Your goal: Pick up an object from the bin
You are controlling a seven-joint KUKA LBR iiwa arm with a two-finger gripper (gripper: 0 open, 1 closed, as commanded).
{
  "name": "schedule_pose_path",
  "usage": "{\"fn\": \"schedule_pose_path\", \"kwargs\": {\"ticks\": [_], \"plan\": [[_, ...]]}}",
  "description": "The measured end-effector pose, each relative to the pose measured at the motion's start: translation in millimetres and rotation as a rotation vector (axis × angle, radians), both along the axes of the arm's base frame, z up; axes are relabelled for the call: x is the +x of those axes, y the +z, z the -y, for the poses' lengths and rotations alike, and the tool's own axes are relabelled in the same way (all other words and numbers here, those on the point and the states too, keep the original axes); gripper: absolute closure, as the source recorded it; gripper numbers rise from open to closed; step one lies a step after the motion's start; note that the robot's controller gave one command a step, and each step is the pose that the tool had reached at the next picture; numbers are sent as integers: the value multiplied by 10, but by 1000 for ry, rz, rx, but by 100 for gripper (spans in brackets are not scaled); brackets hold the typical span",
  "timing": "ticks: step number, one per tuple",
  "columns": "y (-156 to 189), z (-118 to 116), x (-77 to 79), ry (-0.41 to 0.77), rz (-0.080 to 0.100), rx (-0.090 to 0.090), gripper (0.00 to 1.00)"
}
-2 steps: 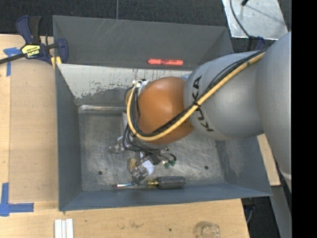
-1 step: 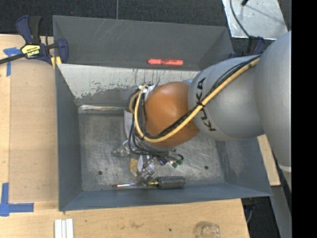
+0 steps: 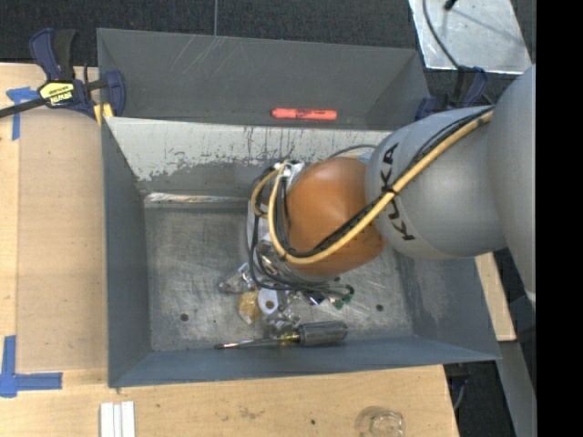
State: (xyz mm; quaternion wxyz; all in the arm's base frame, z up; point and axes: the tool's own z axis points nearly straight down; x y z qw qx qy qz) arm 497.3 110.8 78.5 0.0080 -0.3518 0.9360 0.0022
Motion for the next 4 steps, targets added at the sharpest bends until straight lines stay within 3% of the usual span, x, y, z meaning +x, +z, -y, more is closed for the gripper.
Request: {"fn": "schedule_pose_path", "kwargs": {"ticks": [1,2,3,4], "plan": [[-61,116,197,231,-30,-7,100],[-61,114,196,231,-30,-7,100],[358,125,166,239,-34,-11,100],[1937,94,186,209,-9,-10,100]]}}
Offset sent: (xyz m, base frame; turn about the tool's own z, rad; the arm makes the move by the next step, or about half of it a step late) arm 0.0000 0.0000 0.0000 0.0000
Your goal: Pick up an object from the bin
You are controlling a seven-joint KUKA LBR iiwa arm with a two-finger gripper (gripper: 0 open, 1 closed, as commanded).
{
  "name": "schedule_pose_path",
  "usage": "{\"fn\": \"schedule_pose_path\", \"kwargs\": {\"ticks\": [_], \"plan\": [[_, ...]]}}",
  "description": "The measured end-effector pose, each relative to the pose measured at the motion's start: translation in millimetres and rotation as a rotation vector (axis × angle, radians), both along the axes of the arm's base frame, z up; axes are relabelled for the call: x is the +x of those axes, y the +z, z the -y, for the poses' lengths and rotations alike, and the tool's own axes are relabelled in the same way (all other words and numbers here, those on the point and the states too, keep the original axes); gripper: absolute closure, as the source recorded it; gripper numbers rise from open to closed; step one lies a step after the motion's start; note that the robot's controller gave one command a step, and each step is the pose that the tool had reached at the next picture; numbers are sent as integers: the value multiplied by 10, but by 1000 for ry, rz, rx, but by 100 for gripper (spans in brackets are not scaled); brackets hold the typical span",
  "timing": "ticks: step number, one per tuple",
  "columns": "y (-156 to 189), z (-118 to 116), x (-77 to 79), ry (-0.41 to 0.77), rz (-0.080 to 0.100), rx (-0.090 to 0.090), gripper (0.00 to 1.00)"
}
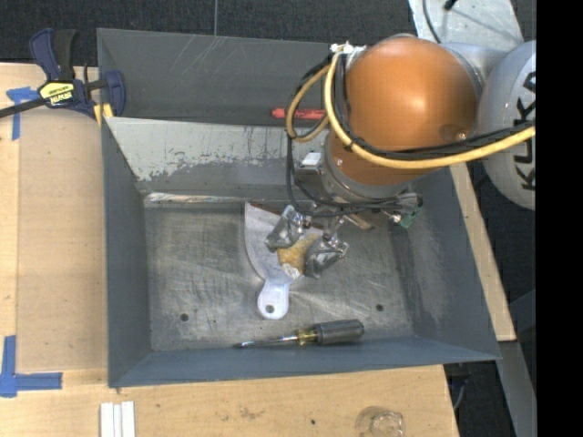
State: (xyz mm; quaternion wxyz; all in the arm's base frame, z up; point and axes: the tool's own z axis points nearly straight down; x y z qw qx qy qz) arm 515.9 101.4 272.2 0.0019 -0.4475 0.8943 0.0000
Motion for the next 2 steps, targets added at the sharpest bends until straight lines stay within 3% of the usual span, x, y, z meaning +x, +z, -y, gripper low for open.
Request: {"fn": "schedule_pose_path", "kwargs": {"ticks": [2], "plan": [[-3,3,-4,-2,-4,-1,100]]}}
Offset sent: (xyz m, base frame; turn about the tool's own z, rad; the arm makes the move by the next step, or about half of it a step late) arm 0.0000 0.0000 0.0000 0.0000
